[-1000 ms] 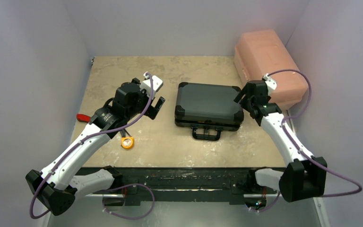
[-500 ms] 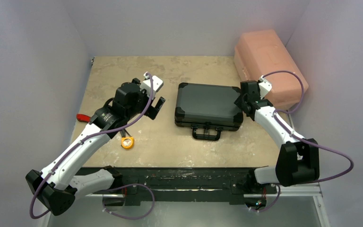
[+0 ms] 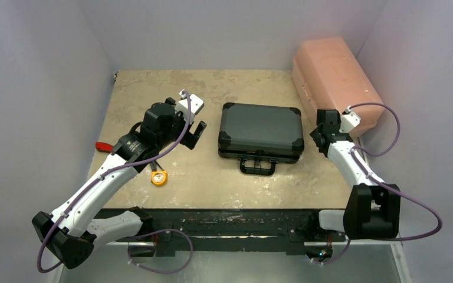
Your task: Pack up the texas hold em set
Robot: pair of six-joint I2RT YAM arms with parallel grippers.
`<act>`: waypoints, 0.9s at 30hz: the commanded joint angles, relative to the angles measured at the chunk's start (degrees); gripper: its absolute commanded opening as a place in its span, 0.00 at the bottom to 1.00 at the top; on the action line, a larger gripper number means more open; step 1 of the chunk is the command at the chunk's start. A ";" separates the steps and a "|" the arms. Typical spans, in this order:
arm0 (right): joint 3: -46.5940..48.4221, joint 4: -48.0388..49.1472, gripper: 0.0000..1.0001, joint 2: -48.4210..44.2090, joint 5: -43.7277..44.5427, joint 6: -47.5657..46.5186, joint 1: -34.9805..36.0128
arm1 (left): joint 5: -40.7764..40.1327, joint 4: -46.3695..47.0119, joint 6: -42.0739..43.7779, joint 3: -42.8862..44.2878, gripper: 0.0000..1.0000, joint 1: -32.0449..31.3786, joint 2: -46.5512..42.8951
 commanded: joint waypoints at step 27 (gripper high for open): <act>-10.74 8.66 0.02 9.17 -32.42 -12.45 9.10 | 0.47 1.21 -0.94 0.57 0.88 0.40 -0.17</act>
